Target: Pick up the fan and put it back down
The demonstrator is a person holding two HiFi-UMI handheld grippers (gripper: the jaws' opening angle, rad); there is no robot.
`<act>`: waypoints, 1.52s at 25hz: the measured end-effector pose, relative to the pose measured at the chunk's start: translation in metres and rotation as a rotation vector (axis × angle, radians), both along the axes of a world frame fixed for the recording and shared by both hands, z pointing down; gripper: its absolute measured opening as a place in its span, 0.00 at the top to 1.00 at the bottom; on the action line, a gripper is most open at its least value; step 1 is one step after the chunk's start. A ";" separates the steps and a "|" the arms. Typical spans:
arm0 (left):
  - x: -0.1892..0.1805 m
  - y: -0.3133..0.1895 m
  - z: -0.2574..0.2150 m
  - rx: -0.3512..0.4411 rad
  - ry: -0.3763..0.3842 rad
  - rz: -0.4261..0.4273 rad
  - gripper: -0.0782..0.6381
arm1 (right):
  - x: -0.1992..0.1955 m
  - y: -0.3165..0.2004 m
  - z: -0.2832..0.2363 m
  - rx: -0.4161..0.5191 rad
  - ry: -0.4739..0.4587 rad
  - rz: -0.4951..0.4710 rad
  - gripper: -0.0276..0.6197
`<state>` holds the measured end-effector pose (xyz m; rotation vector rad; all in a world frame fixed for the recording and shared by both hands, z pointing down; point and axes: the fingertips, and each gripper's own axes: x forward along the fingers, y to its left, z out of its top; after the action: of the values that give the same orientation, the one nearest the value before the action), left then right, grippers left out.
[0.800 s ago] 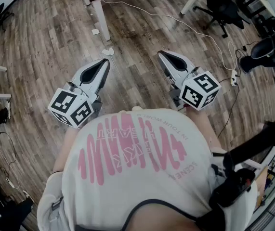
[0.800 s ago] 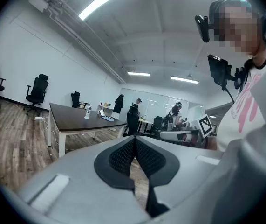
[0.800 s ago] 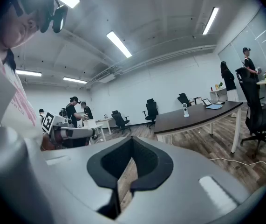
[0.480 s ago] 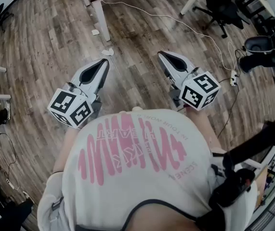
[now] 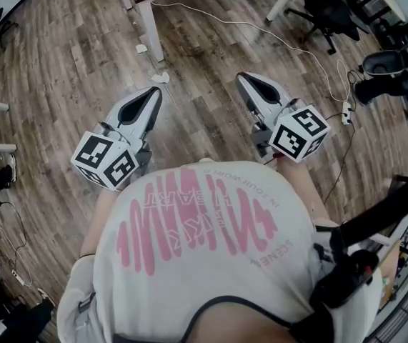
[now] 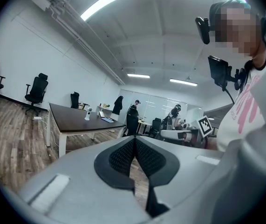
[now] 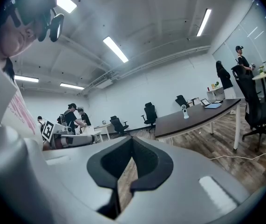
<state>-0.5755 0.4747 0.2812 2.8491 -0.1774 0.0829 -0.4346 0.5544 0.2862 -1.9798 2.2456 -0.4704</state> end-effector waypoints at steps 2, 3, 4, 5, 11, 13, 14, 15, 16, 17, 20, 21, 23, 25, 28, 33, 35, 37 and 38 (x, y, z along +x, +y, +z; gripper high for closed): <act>-0.003 -0.005 0.001 0.002 0.001 0.008 0.86 | -0.001 -0.003 -0.001 0.015 -0.026 0.017 0.95; -0.005 -0.008 0.001 0.003 0.001 0.011 0.86 | -0.002 -0.005 -0.001 0.017 -0.037 0.023 0.95; -0.006 -0.010 0.001 0.004 0.001 0.014 0.86 | -0.003 -0.006 0.000 0.016 -0.043 0.027 0.95; -0.007 -0.014 0.002 0.006 0.000 0.016 0.86 | -0.005 -0.008 0.002 0.012 -0.043 0.029 0.95; -0.007 -0.032 0.008 -0.024 0.011 0.021 0.86 | -0.016 -0.021 0.019 -0.046 0.005 0.034 0.95; -0.006 -0.037 0.009 -0.033 0.009 0.018 0.86 | -0.016 -0.027 0.021 -0.063 0.021 0.029 0.95; -0.004 -0.041 0.009 -0.034 0.011 0.014 0.86 | -0.013 -0.030 0.020 -0.062 0.024 0.028 0.95; -0.001 -0.045 0.009 -0.035 0.015 0.009 0.86 | -0.010 -0.034 0.020 -0.059 0.021 0.028 0.95; 0.002 -0.049 0.009 -0.035 0.019 0.003 0.86 | -0.005 -0.039 0.020 -0.055 0.016 0.028 0.95; 0.006 -0.054 0.008 -0.034 0.021 -0.002 0.86 | 0.000 -0.043 0.019 -0.051 0.013 0.028 0.95; 0.022 -0.067 0.008 -0.025 0.020 -0.013 0.86 | 0.019 -0.058 0.018 -0.031 0.010 0.028 0.95; 0.028 -0.072 0.009 -0.022 0.019 -0.018 0.86 | 0.027 -0.063 0.018 -0.027 0.009 0.026 0.95; 0.041 -0.083 0.011 -0.020 0.012 -0.033 0.86 | 0.043 -0.072 0.021 -0.030 0.003 0.019 0.95; 0.056 -0.093 0.014 -0.024 0.003 -0.046 0.86 | 0.062 -0.081 0.024 -0.039 -0.004 0.011 0.95; 0.082 -0.110 0.015 -0.049 0.007 -0.068 0.86 | 0.095 -0.095 0.024 -0.039 -0.005 -0.002 0.95; 0.123 -0.140 0.012 -0.077 0.010 -0.125 0.86 | 0.150 -0.120 0.026 -0.037 -0.022 -0.016 0.95; 0.139 -0.148 0.013 -0.064 0.002 -0.135 0.86 | 0.168 -0.129 0.026 -0.033 -0.026 -0.025 0.95; 0.155 -0.155 0.016 -0.065 -0.012 -0.143 0.86 | 0.185 -0.138 0.028 -0.038 -0.027 -0.034 0.95; 0.163 -0.158 0.018 -0.067 -0.014 -0.144 0.86 | 0.193 -0.141 0.030 -0.042 -0.026 -0.038 0.95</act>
<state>-0.4124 0.3164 0.2992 2.7605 -0.3750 0.0770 -0.2413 0.4132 0.3162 -1.9415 2.2797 -0.5484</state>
